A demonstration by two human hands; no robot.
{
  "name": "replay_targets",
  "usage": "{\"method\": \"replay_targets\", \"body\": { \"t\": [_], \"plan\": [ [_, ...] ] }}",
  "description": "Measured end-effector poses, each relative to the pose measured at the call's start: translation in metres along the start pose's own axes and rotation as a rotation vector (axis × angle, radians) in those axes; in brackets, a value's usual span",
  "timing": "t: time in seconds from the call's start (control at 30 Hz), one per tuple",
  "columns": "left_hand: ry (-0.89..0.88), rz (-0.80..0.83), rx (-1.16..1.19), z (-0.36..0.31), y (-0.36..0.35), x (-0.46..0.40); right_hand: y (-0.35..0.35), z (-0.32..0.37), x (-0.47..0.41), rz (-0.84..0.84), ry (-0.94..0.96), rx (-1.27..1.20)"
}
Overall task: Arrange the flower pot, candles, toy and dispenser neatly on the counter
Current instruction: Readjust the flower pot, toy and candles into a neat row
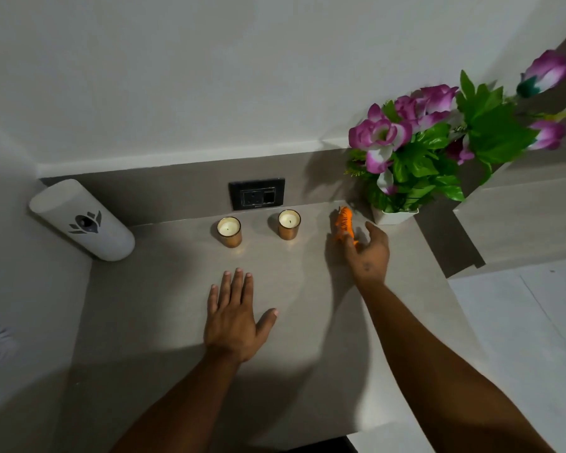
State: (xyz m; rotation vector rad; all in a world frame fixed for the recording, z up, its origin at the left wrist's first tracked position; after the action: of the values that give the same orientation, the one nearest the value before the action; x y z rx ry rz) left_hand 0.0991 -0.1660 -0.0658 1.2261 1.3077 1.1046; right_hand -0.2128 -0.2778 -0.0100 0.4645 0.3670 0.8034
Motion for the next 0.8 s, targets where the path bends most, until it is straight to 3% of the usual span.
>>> {"method": "replay_targets", "body": {
  "t": [0.1,0.27,0.5,0.8],
  "plan": [
    [-0.003,-0.006,0.014,-0.001,0.002,0.000,-0.018,-0.001,-0.002,0.087,-0.094,0.026],
    [0.005,-0.008,0.017,0.000,0.002,0.000,-0.024,0.013,-0.012,0.099,0.019,0.072],
    [0.011,0.000,0.030,0.001,0.000,0.000,-0.031,0.012,-0.027,0.072,0.018,0.077],
    [0.008,-0.027,0.056,0.000,0.002,-0.001,-0.038,0.003,-0.024,0.002,-0.205,0.049]
  ]
}}
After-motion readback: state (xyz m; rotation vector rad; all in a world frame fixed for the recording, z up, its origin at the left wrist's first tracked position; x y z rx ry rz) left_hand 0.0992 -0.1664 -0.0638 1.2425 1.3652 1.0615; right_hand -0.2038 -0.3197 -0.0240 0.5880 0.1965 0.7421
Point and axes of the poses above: each hand's wrist, its own x-axis away from the middle knuckle, its own y-axis out of the back of the hand, z = x × y, the point moved 10 cm from there along -x, towards the middle knuckle, and after that the axes turned 15 degrees about -z, right-handed, at the moved point
